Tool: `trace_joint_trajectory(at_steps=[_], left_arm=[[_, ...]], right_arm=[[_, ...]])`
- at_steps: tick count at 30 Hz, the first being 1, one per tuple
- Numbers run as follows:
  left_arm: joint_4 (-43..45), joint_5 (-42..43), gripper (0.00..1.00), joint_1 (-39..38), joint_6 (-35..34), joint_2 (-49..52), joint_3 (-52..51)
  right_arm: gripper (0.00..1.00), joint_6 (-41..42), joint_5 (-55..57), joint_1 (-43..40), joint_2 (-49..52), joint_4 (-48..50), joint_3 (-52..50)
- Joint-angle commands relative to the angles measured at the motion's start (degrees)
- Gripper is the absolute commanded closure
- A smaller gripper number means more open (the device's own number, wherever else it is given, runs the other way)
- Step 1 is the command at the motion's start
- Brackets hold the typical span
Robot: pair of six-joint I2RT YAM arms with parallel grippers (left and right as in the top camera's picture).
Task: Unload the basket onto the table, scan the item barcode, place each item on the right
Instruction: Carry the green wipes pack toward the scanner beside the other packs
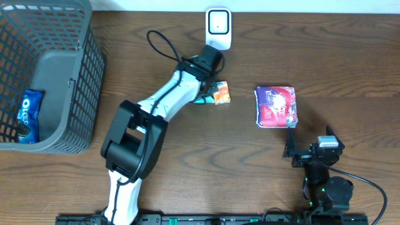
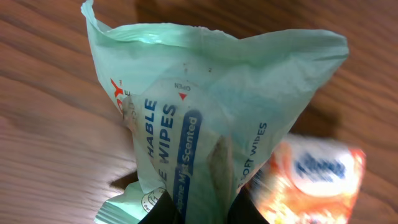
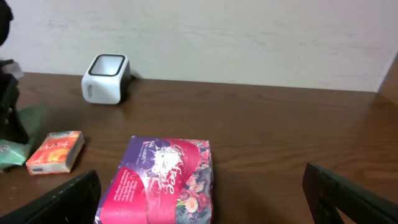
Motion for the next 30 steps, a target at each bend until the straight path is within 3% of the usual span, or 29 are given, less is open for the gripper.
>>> trace_joint_trajectory(at_steps=[1, 3, 11, 19, 25, 30], left_arm=[[0.7, 2.2, 0.86, -2.8, -1.1, 1.0, -0.4], [0.9, 2.2, 0.72, -4.3, -1.1, 1.0, -0.4], [2.3, 2.2, 0.72, -8.5, 2.6, 0.7, -0.3], [2.3, 2.2, 0.69, -7.3, 5.2, -4.1, 0.0], [2.1, 1.9, 0.50, -5.2, 16.2, -13.6, 0.0], [1.0, -4.9, 0.49, -1.1, 21.7, -24.4, 0.0]], right_arm=[[0.01, -0.7, -0.1, 0.5, -0.3, -0.1, -0.2], [0.01, -0.7, -0.1, 0.5, -0.3, -0.1, -0.2], [0.01, -0.7, -0.1, 0.5, -0.3, -0.1, -0.2], [0.01, -0.7, -0.1, 0.5, -0.3, -0.1, -0.2], [0.01, -0.7, -0.1, 0.5, -0.3, -0.1, -0.2], [0.01, -0.7, -0.1, 0.5, -0.3, -0.1, -0.2]])
